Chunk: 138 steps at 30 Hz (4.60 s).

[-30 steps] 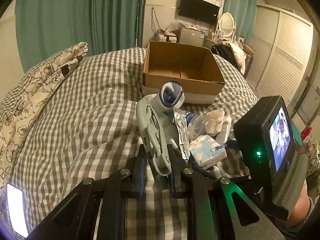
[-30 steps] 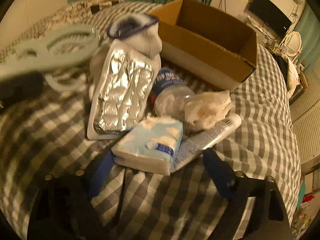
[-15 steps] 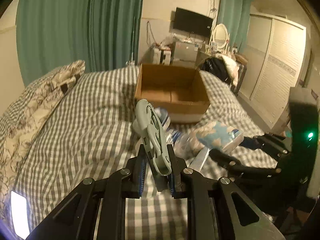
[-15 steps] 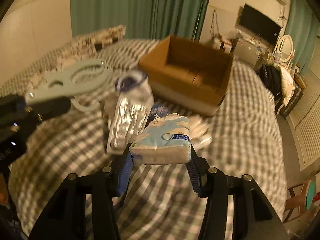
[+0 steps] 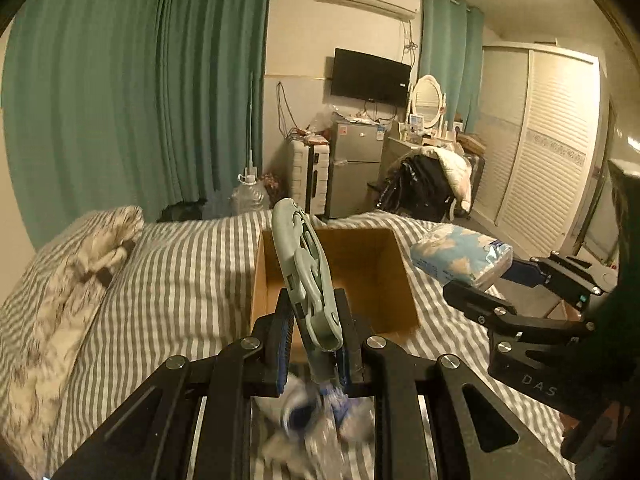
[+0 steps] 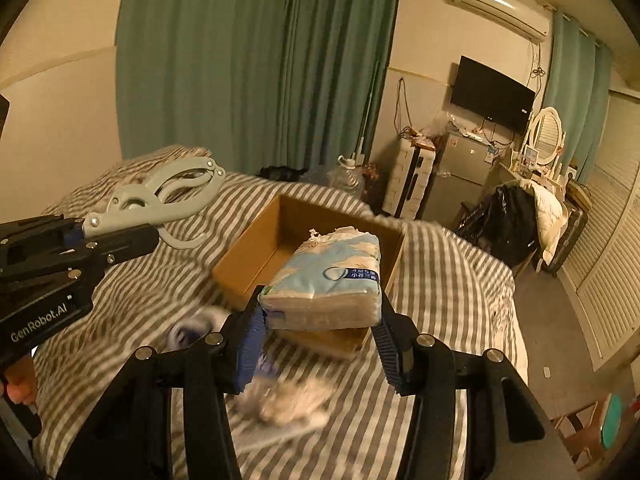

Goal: Organize objects
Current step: 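Carry the clip and tissue pack into the cardboard box and open both tools, then grasp the foil blister pack with the left tool, then grasp the white lace cloth with the right tool while the left holds the blister pack, then carry the blister pack and lace cloth into the box and open both tools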

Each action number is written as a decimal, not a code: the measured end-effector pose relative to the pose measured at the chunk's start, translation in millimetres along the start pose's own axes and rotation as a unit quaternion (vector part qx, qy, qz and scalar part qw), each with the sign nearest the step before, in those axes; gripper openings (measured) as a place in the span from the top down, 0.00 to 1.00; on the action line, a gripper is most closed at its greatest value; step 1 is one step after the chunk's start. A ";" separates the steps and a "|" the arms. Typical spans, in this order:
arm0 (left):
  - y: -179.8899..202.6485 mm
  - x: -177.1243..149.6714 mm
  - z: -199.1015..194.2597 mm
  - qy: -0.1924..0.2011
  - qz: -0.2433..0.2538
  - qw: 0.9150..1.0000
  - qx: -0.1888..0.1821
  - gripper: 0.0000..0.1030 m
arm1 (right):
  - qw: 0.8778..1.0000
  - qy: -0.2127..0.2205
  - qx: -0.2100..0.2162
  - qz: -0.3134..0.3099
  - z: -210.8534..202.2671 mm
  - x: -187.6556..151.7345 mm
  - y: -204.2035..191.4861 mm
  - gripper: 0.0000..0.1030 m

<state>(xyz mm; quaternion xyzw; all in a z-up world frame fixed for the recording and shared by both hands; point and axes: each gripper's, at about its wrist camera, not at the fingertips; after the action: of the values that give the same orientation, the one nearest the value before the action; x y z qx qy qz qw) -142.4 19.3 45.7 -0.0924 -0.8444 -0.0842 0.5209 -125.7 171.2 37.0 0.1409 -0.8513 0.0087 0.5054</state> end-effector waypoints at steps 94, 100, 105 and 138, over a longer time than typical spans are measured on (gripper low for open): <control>-5.3 -119.9 -14.6 -0.079 -0.044 0.995 0.050 0.93 | 0.978 -0.196 0.062 0.045 103.4 -136.1 -16.5 0.67; -3.2 -119.8 -20.4 -0.077 -0.040 0.995 0.049 0.93 | 0.984 -0.164 0.060 0.044 84.0 -129.2 -14.9 0.90; -1.1 -114.2 -34.1 -0.064 -0.040 0.996 0.048 0.93 | 0.988 -0.135 0.058 0.040 58.6 -113.5 -13.9 0.92; 10.4 39.8 52.1 -0.006 0.032 0.999 0.019 0.93 | 0.999 0.024 0.022 -0.004 20.0 59.4 14.4 0.92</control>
<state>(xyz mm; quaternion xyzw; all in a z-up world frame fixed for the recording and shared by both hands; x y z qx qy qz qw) -202.3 44.5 58.7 -0.1096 -0.8456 -0.0513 0.5200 -173.1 168.2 80.3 0.1556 -0.8377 0.0290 0.5228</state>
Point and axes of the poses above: each gripper's, at about its wrist camera, not at the fingertips, and z roughly the way its jaws point, y to its right, x to its top, and after that the axes turned 6 degrees about y, right-handed
